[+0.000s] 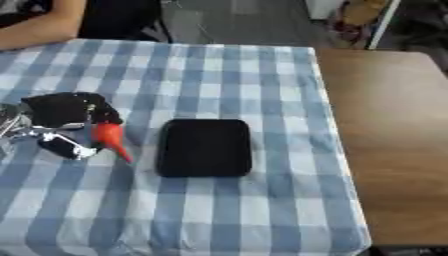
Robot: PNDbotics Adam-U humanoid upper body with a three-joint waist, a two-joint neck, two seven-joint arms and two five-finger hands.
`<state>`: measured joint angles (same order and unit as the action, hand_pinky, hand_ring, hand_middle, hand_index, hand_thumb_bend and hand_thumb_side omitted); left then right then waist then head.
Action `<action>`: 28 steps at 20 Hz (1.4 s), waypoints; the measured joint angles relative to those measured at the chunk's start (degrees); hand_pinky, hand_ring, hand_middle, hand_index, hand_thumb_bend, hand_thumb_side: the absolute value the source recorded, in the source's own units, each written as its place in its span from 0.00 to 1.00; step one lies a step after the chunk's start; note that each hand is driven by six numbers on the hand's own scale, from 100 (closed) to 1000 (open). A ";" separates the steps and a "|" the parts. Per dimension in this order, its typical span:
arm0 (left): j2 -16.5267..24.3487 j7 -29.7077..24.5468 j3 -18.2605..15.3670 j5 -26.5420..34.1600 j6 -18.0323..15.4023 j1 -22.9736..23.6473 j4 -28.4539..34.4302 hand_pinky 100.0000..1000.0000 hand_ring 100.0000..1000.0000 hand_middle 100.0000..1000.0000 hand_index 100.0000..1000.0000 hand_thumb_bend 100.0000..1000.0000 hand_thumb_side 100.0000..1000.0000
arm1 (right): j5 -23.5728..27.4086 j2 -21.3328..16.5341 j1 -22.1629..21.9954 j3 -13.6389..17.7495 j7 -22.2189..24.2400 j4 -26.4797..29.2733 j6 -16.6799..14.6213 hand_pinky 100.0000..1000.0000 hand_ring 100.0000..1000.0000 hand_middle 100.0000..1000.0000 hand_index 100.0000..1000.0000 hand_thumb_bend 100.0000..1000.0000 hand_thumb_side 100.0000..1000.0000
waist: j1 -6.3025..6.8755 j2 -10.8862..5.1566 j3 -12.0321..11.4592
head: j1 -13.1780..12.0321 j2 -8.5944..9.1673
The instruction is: Pick up objects on the table and place them in the box.
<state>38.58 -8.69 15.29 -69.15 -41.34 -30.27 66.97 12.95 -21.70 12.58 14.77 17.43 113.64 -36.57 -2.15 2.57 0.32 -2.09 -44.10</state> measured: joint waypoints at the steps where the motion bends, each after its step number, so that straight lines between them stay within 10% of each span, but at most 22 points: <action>1: 0.00 -0.10 0.15 -0.37 -0.20 -0.10 -0.10 0.94 0.85 0.82 0.92 0.55 0.56 | 0.00 0.00 0.00 0.00 0.00 0.00 0.00 0.54 0.76 0.81 0.86 0.00 0.33 | 0.00 0.00 0.00 | 0.00 0.00; 13: 0.00 0.73 0.20 -1.93 -1.12 -0.17 -0.63 0.79 0.74 0.72 0.82 0.47 0.37 | 0.01 0.00 0.00 -0.01 0.02 0.00 0.00 0.54 0.76 0.81 0.86 0.00 0.33 | 0.09 0.00 0.00 | 0.00 0.00; 18: 0.01 2.43 0.21 -1.20 -0.04 -0.37 -0.60 0.50 0.51 0.55 0.70 0.32 0.15 | 0.04 0.00 0.00 -0.02 0.03 0.00 -0.01 0.54 0.76 0.81 0.85 0.00 0.33 | 0.09 -0.01 -0.02 | 0.00 0.00; 28: 0.01 4.66 0.36 0.68 1.49 -0.32 -0.83 0.00 0.25 0.42 0.53 0.15 0.08 | 0.05 0.00 0.00 -0.02 0.15 0.00 0.08 0.54 0.76 0.81 0.85 0.00 0.33 | 0.09 -0.02 -0.03 | 0.00 0.00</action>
<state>38.59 -4.03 15.64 -68.47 -39.84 -30.59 66.14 13.01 -21.70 12.58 14.74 17.57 113.64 -36.50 -2.06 2.55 0.29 -2.09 -44.10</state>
